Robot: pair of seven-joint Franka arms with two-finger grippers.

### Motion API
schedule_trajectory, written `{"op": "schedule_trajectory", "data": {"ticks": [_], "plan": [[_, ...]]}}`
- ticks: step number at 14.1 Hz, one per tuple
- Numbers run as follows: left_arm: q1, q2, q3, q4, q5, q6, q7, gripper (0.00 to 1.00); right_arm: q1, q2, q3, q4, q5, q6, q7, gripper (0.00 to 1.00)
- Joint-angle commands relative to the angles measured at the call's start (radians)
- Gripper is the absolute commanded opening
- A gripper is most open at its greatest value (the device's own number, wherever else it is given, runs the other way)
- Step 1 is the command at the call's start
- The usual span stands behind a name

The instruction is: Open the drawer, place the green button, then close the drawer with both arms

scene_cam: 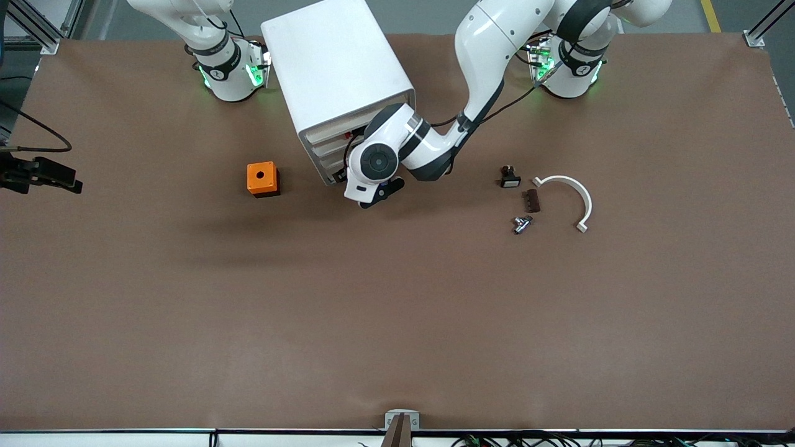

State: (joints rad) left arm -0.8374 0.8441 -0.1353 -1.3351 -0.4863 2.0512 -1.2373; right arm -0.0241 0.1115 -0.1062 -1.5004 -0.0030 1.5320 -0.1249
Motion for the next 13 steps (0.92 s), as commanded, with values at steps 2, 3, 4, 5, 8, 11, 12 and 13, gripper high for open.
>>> {"op": "schedule_trajectory", "data": {"ticks": [2, 3, 4, 5, 8, 11, 12, 13], "plan": [[0.073, -0.048, 0.008, -0.003, 0.021, -0.002, -0.008, 0.99, -0.011, 0.004, 0.010, 0.026, -0.012, -0.016, -0.001, 1.00], [0.096, -0.063, 0.006, 0.008, 0.021, -0.002, -0.005, 0.99, -0.014, 0.004, 0.008, 0.029, -0.006, -0.018, -0.001, 1.00], [0.116, -0.078, 0.008, 0.013, 0.025, -0.005, -0.005, 0.99, -0.013, 0.004, 0.006, 0.029, -0.009, -0.021, -0.004, 1.00], [0.129, -0.103, 0.009, 0.013, 0.037, -0.005, -0.002, 0.99, -0.013, 0.002, 0.006, 0.029, -0.009, -0.033, -0.002, 1.00], [0.202, -0.215, 0.005, 0.002, 0.153, -0.016, 0.002, 0.99, -0.013, -0.006, 0.006, 0.023, 0.003, -0.073, -0.001, 1.00], [0.300, -0.328, 0.005, 0.004, 0.259, -0.168, 0.077, 0.99, -0.002, -0.026, 0.013, 0.014, 0.002, -0.072, -0.007, 1.00], [0.329, -0.368, 0.006, 0.004, 0.277, -0.227, 0.128, 0.99, 0.004, -0.032, 0.014, 0.006, 0.002, -0.070, -0.009, 1.00], [0.375, -0.411, 0.006, 0.004, 0.282, -0.291, 0.194, 0.99, 0.006, -0.036, 0.013, 0.002, 0.002, -0.070, -0.009, 1.00]]}}
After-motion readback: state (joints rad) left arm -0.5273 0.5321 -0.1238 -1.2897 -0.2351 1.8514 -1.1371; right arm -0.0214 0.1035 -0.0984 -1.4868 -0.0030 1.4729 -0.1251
